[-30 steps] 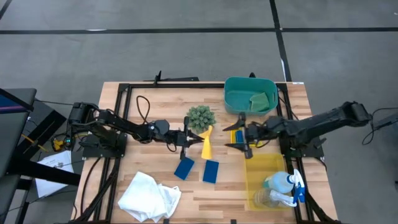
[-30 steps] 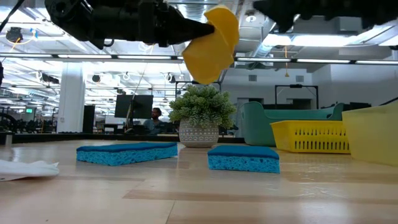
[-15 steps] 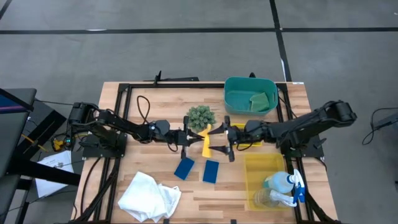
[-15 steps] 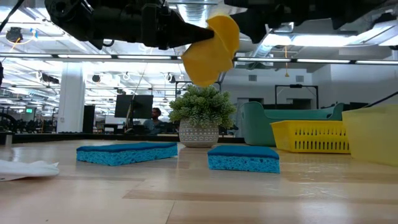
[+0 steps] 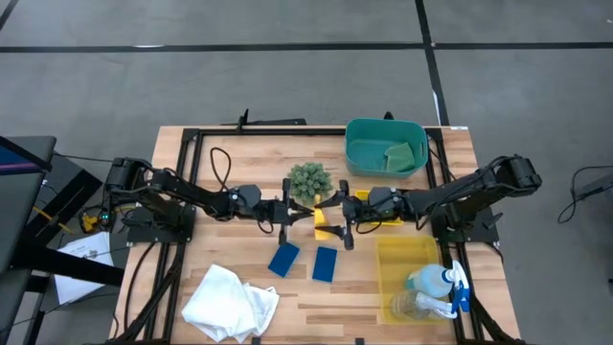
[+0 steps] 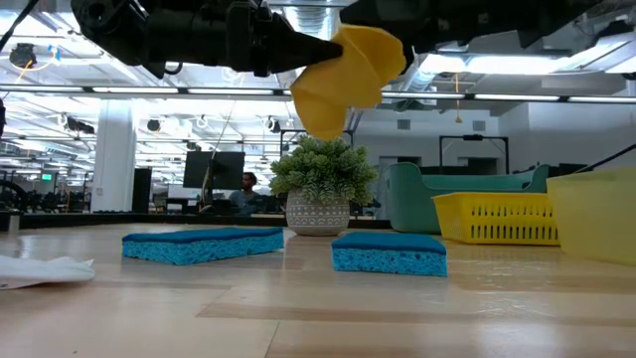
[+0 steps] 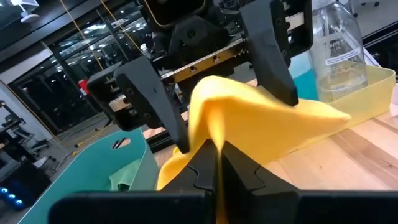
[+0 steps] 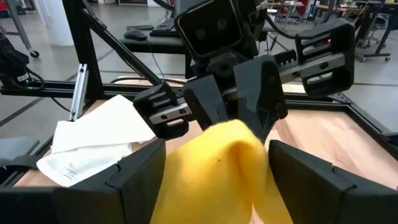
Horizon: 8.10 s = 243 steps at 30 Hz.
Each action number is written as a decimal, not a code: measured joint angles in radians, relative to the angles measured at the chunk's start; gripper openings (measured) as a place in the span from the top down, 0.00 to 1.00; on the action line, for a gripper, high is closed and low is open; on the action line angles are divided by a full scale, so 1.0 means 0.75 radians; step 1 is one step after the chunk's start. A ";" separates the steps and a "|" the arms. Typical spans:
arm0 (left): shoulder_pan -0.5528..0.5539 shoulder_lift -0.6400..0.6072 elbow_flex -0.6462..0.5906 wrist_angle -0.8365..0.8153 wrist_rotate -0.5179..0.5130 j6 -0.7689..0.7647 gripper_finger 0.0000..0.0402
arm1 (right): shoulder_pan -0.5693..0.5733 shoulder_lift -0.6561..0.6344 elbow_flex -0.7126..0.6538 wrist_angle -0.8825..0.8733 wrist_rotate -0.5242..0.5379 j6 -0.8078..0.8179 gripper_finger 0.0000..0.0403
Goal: Pick & Place Kitchen Items
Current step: Put the yellow towel into the green bin
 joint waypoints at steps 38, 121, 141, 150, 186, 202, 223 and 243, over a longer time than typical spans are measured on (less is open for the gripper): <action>0.001 -0.019 -0.001 -0.096 -0.284 -0.047 0.88 | 0.003 0.000 0.000 -0.031 0.017 -0.025 0.99; 0.235 -1.526 -0.763 -0.782 0.201 -0.145 0.99 | -0.256 -0.842 -0.058 -0.848 0.639 0.075 1.00; 0.235 -1.526 -0.763 -0.782 0.201 -0.145 0.99 | -0.859 -0.963 -0.446 -0.536 0.345 0.186 1.00; 0.235 -1.526 -0.763 -0.784 0.201 -0.145 0.99 | -1.004 -0.914 -0.502 -0.509 0.234 0.231 1.00; 0.235 -1.526 -0.762 -0.803 0.201 -0.145 0.98 | -1.056 -0.871 -0.528 -0.478 0.196 0.235 0.84; 0.235 -1.526 -0.762 -0.803 0.201 -0.146 0.98 | -1.055 -0.871 -0.528 -0.473 0.195 0.249 0.35; 0.235 -1.525 -0.762 -0.809 0.201 -0.146 0.98 | -1.013 -0.872 -0.375 -1.031 -0.133 0.520 0.34; 0.234 -1.525 -0.762 -0.813 0.201 -0.151 0.98 | -0.885 -0.873 -0.286 -1.310 0.065 0.721 0.34</action>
